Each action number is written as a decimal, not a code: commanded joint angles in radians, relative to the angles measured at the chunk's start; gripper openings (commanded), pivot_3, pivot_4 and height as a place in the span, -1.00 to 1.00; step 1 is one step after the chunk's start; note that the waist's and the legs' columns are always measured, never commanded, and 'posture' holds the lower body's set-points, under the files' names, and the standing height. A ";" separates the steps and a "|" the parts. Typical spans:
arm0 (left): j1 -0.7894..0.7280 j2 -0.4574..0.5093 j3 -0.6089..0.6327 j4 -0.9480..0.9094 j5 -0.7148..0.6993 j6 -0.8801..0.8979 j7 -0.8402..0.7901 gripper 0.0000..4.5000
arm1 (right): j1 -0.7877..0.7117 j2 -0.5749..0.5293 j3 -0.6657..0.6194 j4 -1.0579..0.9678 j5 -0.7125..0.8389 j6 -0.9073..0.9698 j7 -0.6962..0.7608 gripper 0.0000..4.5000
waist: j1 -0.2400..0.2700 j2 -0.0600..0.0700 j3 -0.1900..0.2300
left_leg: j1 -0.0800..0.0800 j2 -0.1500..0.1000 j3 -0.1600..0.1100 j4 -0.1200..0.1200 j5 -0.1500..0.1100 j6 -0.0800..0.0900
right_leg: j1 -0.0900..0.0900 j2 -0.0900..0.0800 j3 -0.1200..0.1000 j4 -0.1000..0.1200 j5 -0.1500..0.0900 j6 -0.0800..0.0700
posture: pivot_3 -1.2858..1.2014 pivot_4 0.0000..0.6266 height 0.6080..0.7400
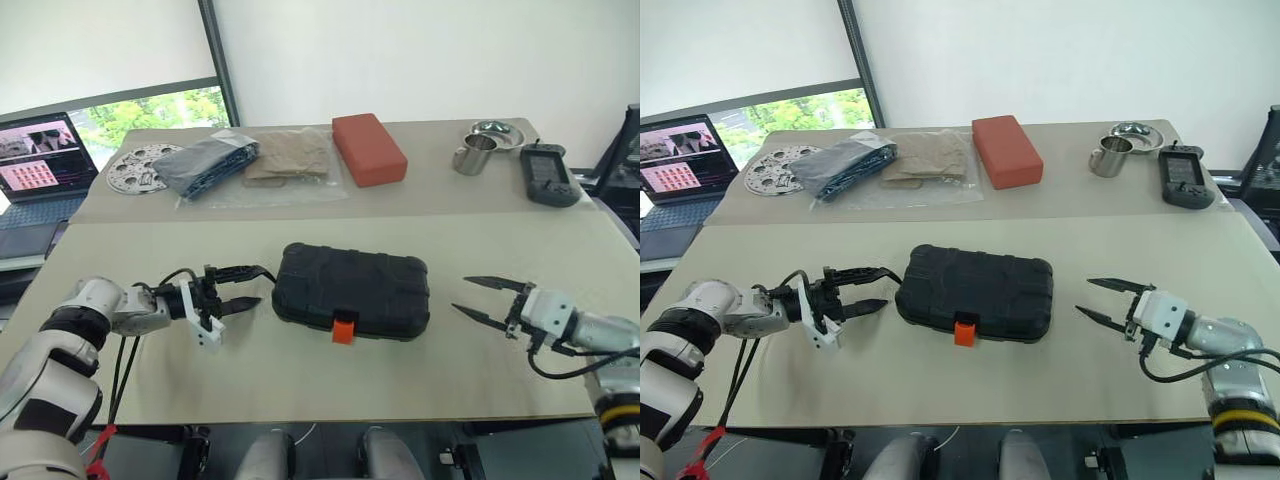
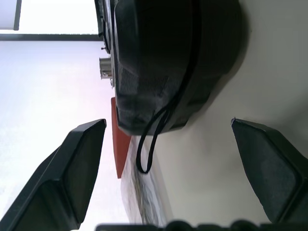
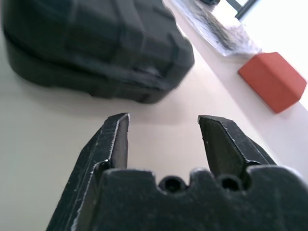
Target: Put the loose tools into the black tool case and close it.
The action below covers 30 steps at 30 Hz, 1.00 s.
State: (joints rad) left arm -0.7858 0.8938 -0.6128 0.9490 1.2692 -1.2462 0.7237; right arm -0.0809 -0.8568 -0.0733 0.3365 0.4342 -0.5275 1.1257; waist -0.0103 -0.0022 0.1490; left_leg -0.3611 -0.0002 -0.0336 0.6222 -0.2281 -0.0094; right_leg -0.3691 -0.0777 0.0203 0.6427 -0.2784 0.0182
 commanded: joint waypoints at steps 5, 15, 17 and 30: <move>-0.098 -0.185 0.395 0.398 -0.769 0.051 -0.726 0.99 | 0.335 -0.143 -0.026 -0.578 0.183 0.534 -0.024 0.20 | 0.015 0.000 0.000 | -0.002 -0.001 0.001 0.003 0.000 0.000 | 0.000 -0.001 -0.004 0.000 -0.001 0.001 | 0.03 -0.52 0.49; -0.220 -0.488 0.681 0.101 -1.432 0.768 -1.714 0.99 | 0.229 -0.051 0.130 -0.744 0.158 0.797 -0.056 0.20 | -0.003 -0.004 -0.001 | -0.006 0.001 0.000 0.007 0.000 0.000 | 0.000 0.003 -0.008 0.000 -0.004 0.008 | 0.03 -0.52 0.49; -0.226 -0.520 0.666 0.058 -1.448 0.853 -1.782 0.99 | 0.176 -0.015 0.160 -0.721 0.124 0.808 -0.071 0.20 | -0.004 -0.003 -0.001 | -0.006 0.000 0.000 0.009 0.000 0.000 | 0.000 0.003 -0.007 0.000 -0.004 0.008 | 0.03 -0.52 0.49; -0.228 -0.587 0.534 0.107 -1.348 0.990 -1.968 0.99 | -0.345 0.244 0.113 -0.067 -0.252 0.556 -0.417 0.20 | -0.032 -0.005 -0.001 | -0.004 0.000 -0.001 0.006 0.002 0.004 | -0.002 0.006 -0.004 0.003 -0.003 0.006 | 0.03 -0.52 0.49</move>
State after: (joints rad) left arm -1.0015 0.3050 -0.0797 1.0548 -0.0838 -0.2573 -1.2404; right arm -0.3872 -0.6205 0.0852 0.2359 0.2059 0.0881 0.7522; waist -0.0426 -0.0068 0.1479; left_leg -0.3652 0.0004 -0.0344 0.6282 -0.2259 -0.0058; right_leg -0.3713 -0.0718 0.0166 0.6457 -0.2788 0.0202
